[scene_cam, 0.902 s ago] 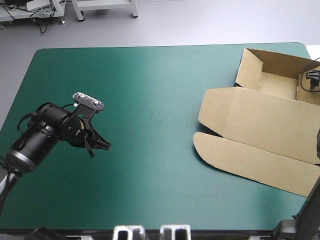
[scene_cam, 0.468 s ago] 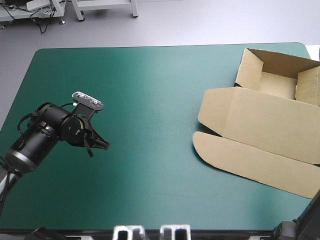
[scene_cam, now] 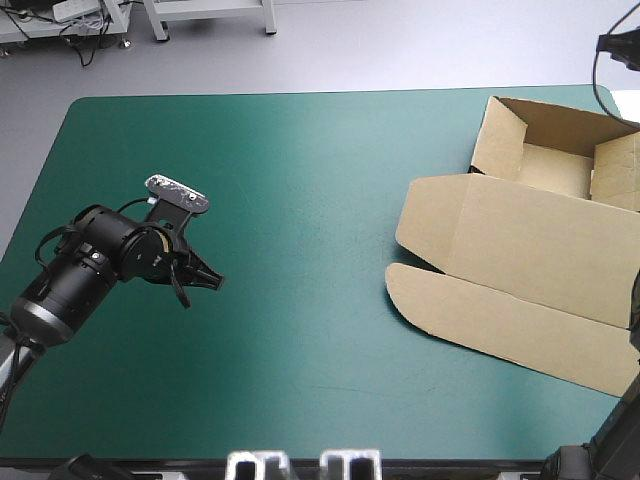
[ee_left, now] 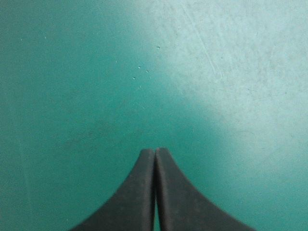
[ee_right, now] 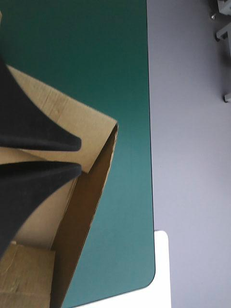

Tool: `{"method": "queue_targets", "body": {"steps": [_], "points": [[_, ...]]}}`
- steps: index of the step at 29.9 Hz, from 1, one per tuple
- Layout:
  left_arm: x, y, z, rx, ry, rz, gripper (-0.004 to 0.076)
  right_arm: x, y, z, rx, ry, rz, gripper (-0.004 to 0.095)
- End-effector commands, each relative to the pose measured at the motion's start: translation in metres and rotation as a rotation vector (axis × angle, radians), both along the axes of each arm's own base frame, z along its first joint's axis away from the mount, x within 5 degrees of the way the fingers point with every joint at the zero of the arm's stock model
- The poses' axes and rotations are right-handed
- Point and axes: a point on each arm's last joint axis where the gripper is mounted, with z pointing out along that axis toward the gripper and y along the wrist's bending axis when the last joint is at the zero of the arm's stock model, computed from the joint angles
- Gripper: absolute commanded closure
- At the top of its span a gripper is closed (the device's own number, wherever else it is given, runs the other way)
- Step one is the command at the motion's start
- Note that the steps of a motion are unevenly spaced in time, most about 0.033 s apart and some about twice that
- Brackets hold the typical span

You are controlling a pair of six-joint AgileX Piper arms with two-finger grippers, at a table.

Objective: Fold the box

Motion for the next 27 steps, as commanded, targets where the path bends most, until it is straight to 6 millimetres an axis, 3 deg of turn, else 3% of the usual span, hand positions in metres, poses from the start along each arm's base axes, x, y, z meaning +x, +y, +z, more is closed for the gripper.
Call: {"method": "queue_targets", "body": {"steps": [1, 6, 12, 19, 27], "points": [[0.0, 0.0, 0.016, -0.035, -0.101, -0.002, 0.0734, -0.024, 0.035, 0.036, -0.017, -0.095, 0.081, 0.0923], [0.002, -0.001, 0.017, -0.045, -0.131, -0.009, 0.0734, -0.027, 0.073, 0.03, -0.098, -0.047, 0.178, 0.0923], [0.004, -0.002, 0.019, -0.074, -0.15, 0.0, 0.0734, -0.046, 0.106, 0.01, -0.256, 0.085, 0.225, 0.0923], [0.006, -0.004, 0.02, -0.09, -0.176, -0.003, 0.0734, -0.089, 0.133, -0.022, -0.254, 0.217, 0.339, 0.0923], [0.005, -0.005, 0.02, -0.103, -0.175, -0.004, 0.0734, -0.145, 0.148, -0.071, -0.212, 0.345, 0.422, 0.0923]]}}
